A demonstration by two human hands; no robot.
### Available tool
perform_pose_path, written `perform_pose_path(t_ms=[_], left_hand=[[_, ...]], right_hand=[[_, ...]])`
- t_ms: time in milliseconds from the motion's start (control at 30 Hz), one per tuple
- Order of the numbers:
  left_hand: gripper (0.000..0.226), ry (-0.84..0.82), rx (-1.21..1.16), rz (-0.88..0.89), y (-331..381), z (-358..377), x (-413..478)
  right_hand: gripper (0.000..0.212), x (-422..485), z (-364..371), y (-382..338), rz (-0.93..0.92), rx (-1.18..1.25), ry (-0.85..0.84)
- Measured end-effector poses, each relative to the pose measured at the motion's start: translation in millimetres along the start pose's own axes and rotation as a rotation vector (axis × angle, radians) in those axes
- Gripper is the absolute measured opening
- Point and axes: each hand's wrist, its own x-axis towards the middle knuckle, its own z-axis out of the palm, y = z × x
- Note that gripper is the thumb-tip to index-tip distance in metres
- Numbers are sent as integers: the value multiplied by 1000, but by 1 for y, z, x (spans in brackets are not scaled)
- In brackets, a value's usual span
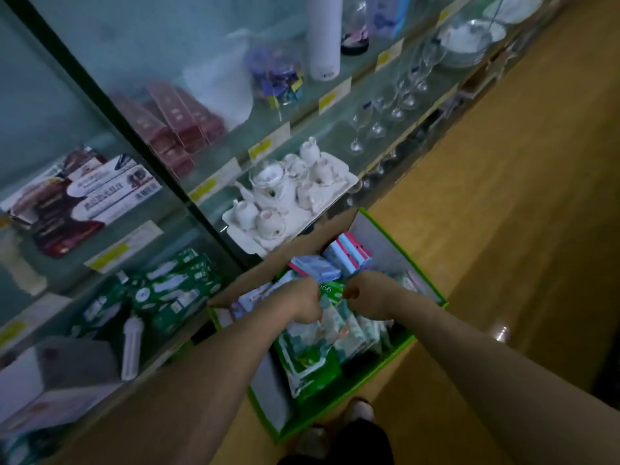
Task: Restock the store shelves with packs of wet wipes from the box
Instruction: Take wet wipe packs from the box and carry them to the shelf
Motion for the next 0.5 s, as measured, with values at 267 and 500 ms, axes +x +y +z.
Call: perform_pose_path(t_ms=[267,500], left_hand=[[33,-86,-304,-196,-48,70,40],[16,44,-824,-509,-55,111,68]], right_hand=[[44,58,64,24,6,101,-144],[34,96,96,31,116,73,-112]])
